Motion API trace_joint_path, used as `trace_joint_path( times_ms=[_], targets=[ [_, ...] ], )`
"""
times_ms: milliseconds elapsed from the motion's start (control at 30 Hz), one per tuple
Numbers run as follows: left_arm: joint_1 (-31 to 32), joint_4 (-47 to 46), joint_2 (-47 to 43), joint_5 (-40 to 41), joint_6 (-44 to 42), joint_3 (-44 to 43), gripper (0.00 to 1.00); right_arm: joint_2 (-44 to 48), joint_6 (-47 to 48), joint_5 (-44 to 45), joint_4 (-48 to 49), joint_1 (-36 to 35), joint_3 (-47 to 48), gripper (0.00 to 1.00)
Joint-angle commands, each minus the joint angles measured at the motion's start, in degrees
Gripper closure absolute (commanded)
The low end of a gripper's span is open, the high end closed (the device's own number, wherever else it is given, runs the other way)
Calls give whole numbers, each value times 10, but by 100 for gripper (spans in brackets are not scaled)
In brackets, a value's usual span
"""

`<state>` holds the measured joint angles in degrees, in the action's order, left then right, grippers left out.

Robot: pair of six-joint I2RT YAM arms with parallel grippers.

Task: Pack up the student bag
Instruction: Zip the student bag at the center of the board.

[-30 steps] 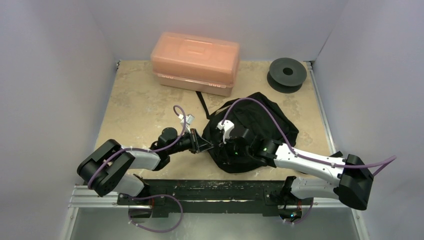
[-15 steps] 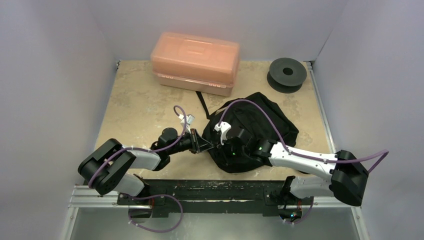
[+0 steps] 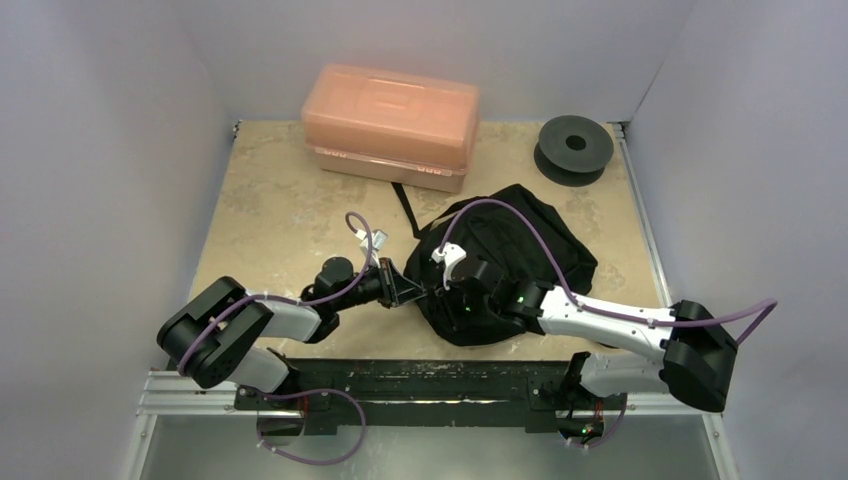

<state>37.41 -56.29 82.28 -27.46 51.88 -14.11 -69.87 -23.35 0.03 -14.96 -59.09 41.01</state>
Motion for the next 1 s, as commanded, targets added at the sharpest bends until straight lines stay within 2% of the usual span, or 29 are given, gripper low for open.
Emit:
trace_joint_path(
  times_ms=[0,167,367,600,767,800,900,967],
  targets=[
    [-1,-78,1,-6,-1,1,100,-11,-12,-11,22,-2,-18,67],
    [-1,-72,-3,-5,-3,0,100,-27,-8,-47,44,-4,-23,76],
    [-1,-70,-3,-5,-1,2,100,-13,-5,-15,29,-6,-15,100],
    [-2,-44,-18,-2,-8,7,100,110,-43,48,65,-6,-62,100],
    [-2,-30,-28,1,-11,10,100,191,-72,46,193,-6,-160,100],
    [-2,-27,-32,-1,-11,12,98,207,-65,39,223,-6,-176,100],
    [-2,-2,-55,-5,-15,12,79,229,-40,7,291,-6,-208,100],
    [-3,47,-87,-13,-18,8,63,232,-25,6,303,-6,-211,100]
  ],
)
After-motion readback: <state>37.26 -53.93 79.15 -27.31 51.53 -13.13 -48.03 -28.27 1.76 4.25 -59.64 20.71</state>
